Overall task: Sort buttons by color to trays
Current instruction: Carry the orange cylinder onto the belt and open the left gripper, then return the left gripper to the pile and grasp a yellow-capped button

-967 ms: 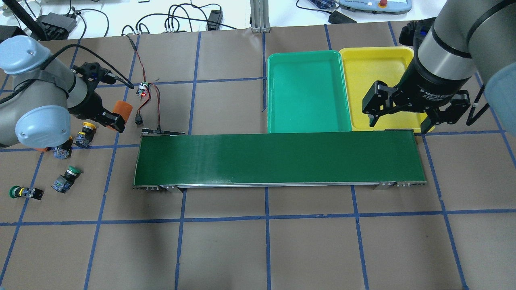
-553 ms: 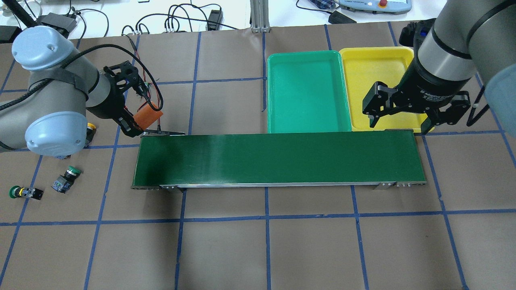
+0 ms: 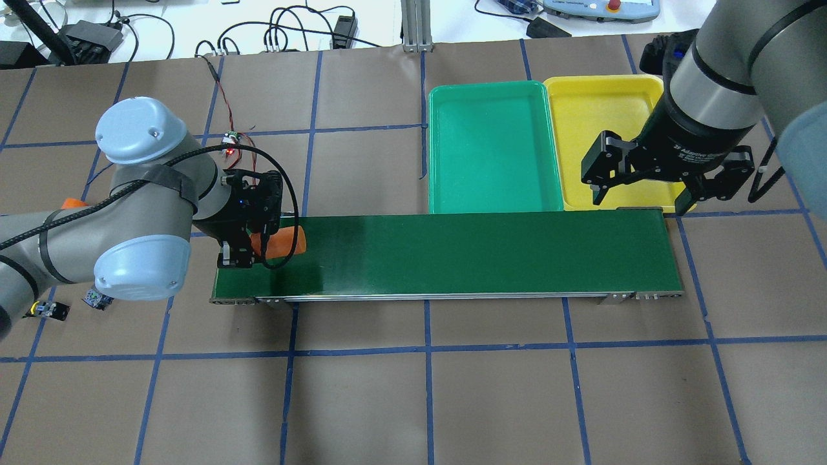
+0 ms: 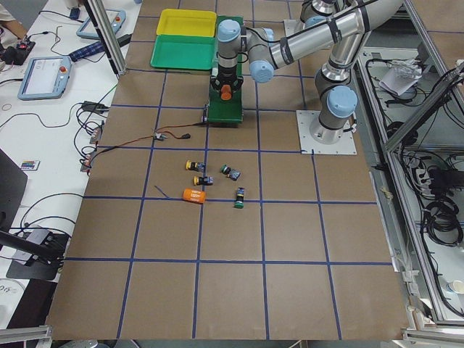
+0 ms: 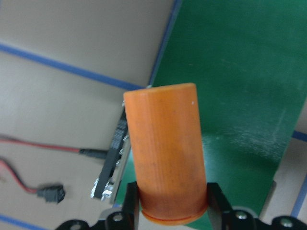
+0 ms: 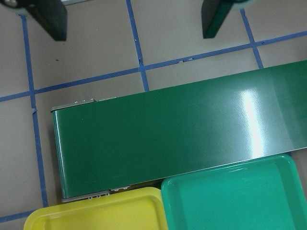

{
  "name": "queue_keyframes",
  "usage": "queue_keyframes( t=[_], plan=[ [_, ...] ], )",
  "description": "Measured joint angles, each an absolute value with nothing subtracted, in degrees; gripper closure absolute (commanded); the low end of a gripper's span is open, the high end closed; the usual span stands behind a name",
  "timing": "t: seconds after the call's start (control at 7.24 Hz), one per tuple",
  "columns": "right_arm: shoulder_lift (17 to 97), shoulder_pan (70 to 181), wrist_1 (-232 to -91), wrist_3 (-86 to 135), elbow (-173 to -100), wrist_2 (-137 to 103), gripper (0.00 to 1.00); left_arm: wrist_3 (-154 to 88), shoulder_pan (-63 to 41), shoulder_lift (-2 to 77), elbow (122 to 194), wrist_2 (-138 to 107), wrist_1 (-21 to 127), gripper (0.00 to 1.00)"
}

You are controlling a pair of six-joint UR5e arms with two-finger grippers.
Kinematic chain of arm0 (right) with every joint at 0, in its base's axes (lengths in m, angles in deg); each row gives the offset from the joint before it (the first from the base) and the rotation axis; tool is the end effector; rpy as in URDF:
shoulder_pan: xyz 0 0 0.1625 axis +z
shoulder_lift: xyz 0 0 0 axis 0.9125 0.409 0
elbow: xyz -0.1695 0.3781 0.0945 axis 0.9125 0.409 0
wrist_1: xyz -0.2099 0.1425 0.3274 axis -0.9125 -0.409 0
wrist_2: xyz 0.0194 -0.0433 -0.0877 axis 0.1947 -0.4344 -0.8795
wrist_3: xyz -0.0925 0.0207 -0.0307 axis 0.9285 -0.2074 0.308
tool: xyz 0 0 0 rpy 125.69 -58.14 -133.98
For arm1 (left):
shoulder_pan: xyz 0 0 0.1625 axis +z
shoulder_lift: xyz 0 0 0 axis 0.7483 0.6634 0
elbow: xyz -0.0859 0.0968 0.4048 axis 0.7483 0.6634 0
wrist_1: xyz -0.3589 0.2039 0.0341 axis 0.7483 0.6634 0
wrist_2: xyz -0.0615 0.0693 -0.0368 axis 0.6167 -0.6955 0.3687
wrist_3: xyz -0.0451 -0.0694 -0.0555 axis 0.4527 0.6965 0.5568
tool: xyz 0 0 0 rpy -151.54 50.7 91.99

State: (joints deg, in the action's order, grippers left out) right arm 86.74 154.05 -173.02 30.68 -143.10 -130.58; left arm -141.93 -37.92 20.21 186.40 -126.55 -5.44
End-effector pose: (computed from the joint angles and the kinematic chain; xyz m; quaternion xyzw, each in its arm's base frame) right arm 0.1196 -0.4220 0.4806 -0.1038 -0.9945 -0.0152 0.0034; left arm -0.1048 -0.4605 0.2828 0.7110 0.7031 -0.0043 0.0017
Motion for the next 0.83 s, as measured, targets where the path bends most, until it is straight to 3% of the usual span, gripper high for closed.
queue_keyframes(
  t=[0.83],
  plan=[
    [86.74,154.08,-173.00,30.54,-143.14,-130.58,0.00,-120.96,-32.64,18.44,186.48,-127.84,-14.09,0.00]
  ],
)
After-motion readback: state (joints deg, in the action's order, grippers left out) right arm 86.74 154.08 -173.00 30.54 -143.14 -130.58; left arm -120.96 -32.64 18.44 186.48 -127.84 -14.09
